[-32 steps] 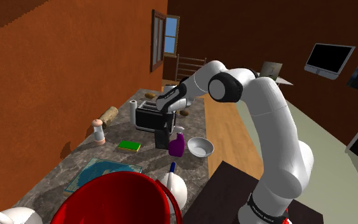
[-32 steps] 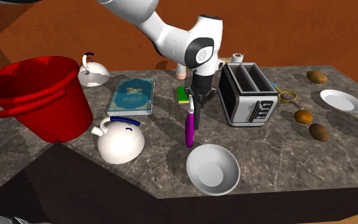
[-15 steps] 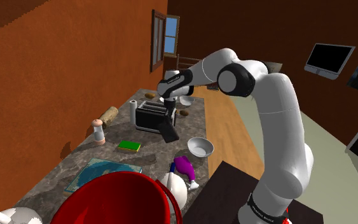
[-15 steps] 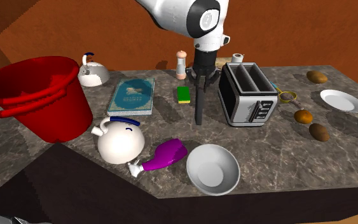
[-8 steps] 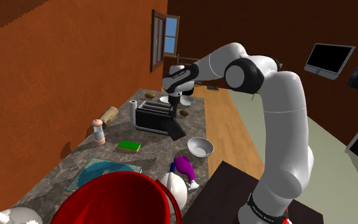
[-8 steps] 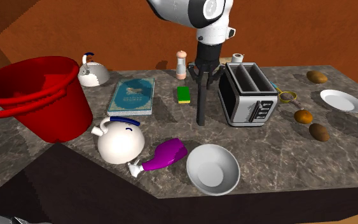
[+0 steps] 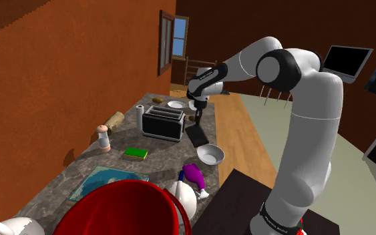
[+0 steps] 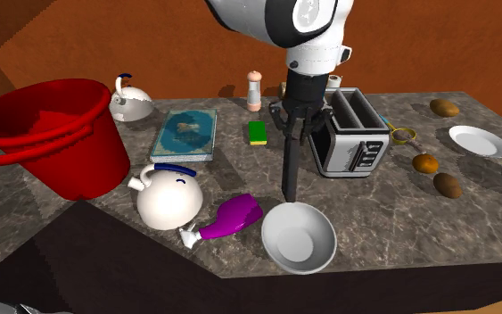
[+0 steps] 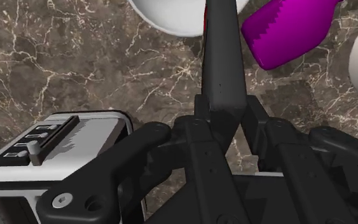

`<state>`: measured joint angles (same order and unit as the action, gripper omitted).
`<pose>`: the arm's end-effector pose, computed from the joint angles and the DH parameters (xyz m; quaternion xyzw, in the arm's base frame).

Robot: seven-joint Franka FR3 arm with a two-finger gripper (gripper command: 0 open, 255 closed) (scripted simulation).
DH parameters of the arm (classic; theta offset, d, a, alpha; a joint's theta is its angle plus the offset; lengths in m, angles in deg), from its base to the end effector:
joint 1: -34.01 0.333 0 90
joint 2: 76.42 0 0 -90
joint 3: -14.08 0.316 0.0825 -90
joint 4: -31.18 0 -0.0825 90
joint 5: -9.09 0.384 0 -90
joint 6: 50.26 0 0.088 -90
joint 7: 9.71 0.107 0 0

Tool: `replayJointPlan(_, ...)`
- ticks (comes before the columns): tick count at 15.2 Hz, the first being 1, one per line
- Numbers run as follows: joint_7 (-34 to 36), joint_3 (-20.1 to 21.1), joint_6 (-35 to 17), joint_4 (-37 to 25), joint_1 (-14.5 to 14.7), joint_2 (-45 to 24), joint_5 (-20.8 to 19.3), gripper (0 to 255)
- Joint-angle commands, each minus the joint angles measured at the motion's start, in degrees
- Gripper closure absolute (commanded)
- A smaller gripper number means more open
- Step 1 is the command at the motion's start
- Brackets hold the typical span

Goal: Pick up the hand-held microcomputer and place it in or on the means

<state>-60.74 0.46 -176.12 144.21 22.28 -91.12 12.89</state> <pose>0.5441 -0.2496 0.3422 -0.9784 -0.2062 0.0117 0.0050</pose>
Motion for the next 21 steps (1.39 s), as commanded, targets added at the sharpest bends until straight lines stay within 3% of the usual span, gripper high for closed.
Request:
replayJointPlan(1,-2.3,-1.0,0.0,2.0,-1.3,2.1,-0.4,255)
replayJointPlan(12,-13.0,-7.0,0.4,11.5,-7.8,12.4,-3.7,255)
replayJointPlan(21,-14.4,-6.9,-6.2,14.2,-8.0,8.2,-1.7,255)
